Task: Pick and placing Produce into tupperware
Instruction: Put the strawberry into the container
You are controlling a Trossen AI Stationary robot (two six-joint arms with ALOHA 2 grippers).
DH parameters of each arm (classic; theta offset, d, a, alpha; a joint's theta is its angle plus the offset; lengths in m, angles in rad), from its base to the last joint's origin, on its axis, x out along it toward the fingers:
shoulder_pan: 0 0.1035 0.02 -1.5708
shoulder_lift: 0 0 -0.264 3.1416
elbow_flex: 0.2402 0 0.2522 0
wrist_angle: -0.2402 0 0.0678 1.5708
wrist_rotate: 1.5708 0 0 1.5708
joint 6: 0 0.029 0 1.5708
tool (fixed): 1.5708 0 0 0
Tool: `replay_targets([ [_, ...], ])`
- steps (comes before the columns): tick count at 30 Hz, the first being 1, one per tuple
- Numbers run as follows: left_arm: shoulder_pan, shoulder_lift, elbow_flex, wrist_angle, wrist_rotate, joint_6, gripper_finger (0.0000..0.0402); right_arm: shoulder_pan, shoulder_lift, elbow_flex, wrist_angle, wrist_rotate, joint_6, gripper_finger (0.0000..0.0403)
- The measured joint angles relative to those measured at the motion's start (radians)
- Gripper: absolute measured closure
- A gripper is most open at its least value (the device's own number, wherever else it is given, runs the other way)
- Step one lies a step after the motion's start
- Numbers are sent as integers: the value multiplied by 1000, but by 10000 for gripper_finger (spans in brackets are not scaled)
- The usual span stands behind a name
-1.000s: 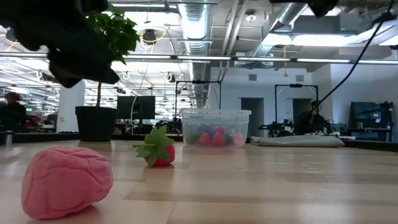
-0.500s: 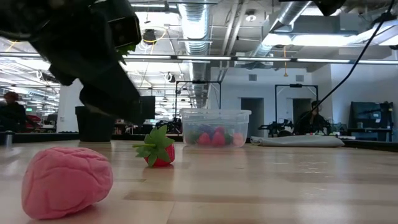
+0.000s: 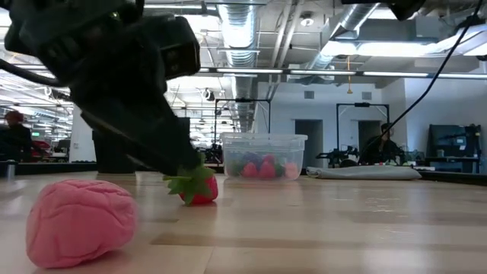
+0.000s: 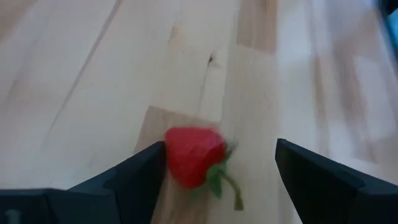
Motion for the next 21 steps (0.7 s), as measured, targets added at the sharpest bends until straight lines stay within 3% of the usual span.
replay_targets([
  [13,11,43,52,-84,-13,-48,114,12,0,0,-25,7,48,198],
  [21,11,44,51,-104,-43,-47,178,12,0,0,-25,11,47,198],
])
